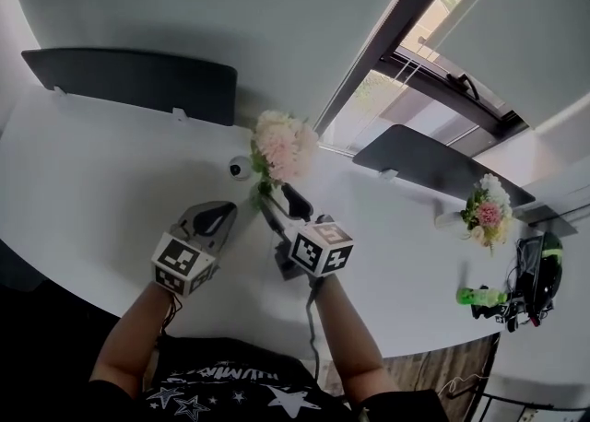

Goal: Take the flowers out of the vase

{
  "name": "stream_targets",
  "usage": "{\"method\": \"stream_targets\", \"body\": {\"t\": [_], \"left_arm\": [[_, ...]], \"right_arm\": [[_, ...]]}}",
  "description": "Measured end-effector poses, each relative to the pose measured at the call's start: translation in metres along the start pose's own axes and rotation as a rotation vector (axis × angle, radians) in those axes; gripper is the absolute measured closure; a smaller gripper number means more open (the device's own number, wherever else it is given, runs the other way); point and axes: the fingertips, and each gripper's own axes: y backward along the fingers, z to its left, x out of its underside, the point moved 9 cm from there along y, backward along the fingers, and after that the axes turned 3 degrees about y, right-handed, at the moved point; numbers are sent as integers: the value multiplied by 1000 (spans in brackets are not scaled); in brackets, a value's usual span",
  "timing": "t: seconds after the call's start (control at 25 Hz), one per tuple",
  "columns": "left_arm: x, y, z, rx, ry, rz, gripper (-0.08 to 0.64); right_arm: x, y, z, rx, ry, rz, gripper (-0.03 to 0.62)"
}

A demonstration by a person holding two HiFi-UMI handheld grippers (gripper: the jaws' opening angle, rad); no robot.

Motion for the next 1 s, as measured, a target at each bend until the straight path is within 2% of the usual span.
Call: {"method": "stream_targets", "body": {"t": [0.2, 0.4, 0.6, 0.72, 0.84, 1.0], "left_arm": [[10, -14, 12, 1, 23, 10, 548], [13, -27, 15, 28, -14, 14, 545], [21, -41, 18, 54, -76, -14, 420], [26, -51, 17, 73, -120, -29, 345], [29, -60, 13, 113, -131, -37, 307], [38, -72, 10, 147, -140, -8, 298]], "right_arm": [[2, -22, -5, -23, 28, 45, 370], [3, -31, -11, -14, 54, 49, 370], [1, -33, -8, -43, 133, 27, 371], [3, -34, -9, -52, 149, 24, 383], [4, -35, -10, -53, 160, 26, 420], [5, -36, -12, -64, 171, 13, 434]]}}
